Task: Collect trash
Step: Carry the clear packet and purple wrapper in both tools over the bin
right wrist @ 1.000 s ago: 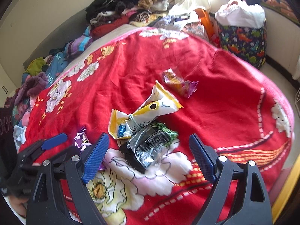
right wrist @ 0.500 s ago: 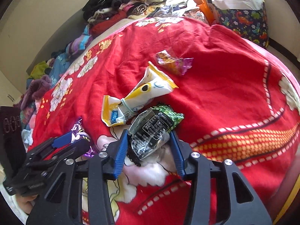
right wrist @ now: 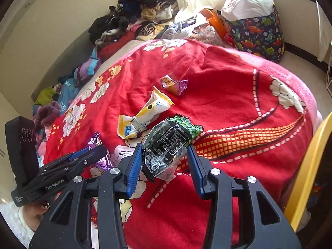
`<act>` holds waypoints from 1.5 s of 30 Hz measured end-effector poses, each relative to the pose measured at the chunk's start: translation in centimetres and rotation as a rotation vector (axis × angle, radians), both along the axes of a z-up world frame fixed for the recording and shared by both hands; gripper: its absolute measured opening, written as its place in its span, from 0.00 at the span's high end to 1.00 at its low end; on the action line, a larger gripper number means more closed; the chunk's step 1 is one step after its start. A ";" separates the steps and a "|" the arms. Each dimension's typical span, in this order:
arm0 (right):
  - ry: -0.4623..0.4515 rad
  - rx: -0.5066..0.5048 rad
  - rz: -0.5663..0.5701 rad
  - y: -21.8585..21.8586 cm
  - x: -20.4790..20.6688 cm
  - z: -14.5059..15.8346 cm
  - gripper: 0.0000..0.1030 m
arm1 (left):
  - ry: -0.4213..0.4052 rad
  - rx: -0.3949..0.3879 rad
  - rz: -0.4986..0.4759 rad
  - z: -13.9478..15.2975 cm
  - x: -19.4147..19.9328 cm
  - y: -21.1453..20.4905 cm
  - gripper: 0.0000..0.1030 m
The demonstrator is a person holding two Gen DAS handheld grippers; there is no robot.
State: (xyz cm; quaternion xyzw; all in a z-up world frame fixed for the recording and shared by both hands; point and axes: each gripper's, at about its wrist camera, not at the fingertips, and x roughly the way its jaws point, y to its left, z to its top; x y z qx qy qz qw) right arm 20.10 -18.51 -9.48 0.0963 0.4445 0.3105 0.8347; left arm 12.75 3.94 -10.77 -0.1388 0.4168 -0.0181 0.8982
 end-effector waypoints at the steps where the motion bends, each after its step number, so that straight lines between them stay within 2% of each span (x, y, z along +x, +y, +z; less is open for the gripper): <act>1: -0.010 0.001 -0.004 -0.3 -0.2 0.3 0.60 | -0.005 0.000 -0.002 0.2 0.0 -0.2 0.65; 8: -0.058 0.025 -0.041 -2.2 -1.2 2.1 0.60 | -0.050 0.003 -0.039 2.2 0.1 -2.3 0.65; 23: -0.095 0.055 -0.170 -8.7 -2.8 3.9 0.60 | -0.115 0.008 -0.167 4.8 1.1 -8.5 0.65; 45: -0.120 0.052 -0.366 -17.0 -4.7 4.3 0.60 | -0.156 0.012 -0.326 6.1 1.5 -15.6 0.65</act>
